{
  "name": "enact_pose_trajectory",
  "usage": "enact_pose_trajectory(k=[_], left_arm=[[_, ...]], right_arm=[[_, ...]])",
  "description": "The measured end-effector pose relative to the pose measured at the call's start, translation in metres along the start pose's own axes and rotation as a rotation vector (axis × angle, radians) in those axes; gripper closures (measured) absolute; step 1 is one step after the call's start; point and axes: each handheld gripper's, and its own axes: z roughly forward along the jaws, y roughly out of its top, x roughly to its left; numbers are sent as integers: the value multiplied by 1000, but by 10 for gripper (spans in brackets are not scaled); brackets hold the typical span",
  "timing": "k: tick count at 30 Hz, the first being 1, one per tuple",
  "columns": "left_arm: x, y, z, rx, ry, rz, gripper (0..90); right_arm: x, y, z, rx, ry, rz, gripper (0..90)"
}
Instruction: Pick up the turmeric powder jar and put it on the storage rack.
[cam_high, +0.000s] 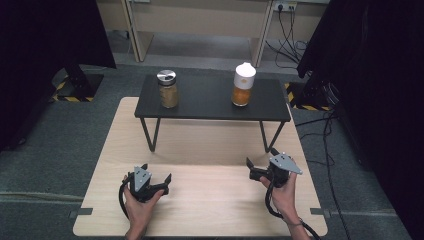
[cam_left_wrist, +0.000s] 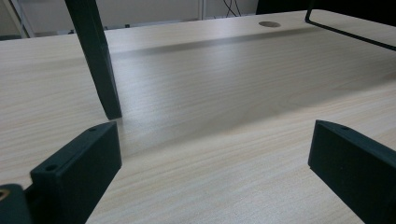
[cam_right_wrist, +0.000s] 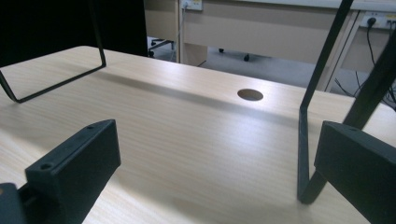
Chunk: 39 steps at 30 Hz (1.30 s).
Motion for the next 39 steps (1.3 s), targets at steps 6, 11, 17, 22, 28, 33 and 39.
enact_pose_trajectory(k=[6,11,17,22,28,33,39], left_arm=[[0,0,0,1,0,4,18],[0,0,0,1,0,4,18],[-1,0,0,3,0,8,18],[-1,0,0,2,1,7,18],[-1,0,0,2,2,13,18],[-1,1,0,4,2,11,18],[-1,1,0,3,1,12,18]], right_arm=[[-1,-5,-3,21,-8,11,3],[-3,-14,-7,56,-30,27,6],[-5,-19,-13,80,-45,45,6],[-5,-21,-19,109,-65,50,8],[-3,-24,-29,137,-87,47,13],[-2,-27,-34,153,-90,56,14],[-2,-34,-39,167,-86,78,14]])
